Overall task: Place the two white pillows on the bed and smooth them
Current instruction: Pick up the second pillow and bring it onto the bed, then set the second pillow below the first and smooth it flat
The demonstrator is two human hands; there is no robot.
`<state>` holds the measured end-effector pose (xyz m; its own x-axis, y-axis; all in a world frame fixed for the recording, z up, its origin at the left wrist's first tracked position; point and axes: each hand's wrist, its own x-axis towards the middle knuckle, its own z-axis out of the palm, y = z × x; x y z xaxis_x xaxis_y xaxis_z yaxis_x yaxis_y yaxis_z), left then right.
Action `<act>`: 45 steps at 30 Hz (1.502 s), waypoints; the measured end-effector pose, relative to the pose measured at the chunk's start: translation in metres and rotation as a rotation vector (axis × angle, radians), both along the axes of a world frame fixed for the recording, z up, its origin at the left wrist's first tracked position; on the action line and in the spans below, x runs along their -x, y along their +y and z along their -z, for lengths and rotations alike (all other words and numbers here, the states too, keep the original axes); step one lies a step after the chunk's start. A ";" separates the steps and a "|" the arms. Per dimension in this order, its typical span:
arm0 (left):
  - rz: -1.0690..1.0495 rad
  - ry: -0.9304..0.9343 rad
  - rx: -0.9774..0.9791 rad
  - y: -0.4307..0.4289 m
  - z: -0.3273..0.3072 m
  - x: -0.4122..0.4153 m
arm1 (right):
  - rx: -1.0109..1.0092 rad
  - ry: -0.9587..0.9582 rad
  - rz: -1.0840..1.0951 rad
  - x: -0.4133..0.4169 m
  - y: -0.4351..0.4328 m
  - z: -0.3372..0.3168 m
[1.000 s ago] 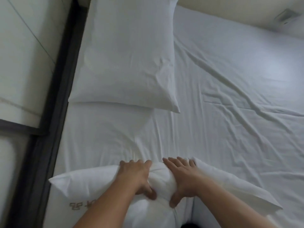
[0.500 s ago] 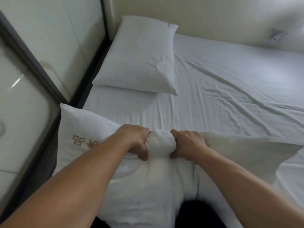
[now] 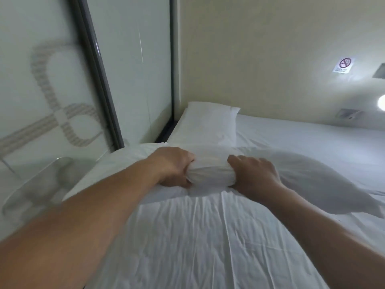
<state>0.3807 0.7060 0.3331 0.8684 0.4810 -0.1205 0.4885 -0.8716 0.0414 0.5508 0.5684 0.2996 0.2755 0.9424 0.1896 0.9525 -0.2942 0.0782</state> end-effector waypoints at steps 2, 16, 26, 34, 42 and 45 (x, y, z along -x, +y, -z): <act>0.002 0.099 0.026 -0.019 0.032 0.016 | 0.022 0.009 -0.025 0.014 -0.014 0.038; -0.275 0.119 0.202 0.010 0.176 0.047 | 0.402 0.330 -0.041 -0.005 -0.056 0.151; -0.263 0.394 0.035 0.124 0.229 -0.043 | 0.394 0.145 -0.084 -0.064 0.079 0.152; -0.261 0.240 0.112 0.091 0.253 -0.057 | 0.139 0.189 -0.047 -0.043 0.029 0.239; -0.223 -0.336 -0.152 0.031 0.138 -0.033 | 0.029 0.311 0.051 0.043 -0.040 0.230; -0.134 -0.499 -0.315 0.007 0.092 -0.027 | -0.068 0.303 0.116 0.034 -0.011 0.191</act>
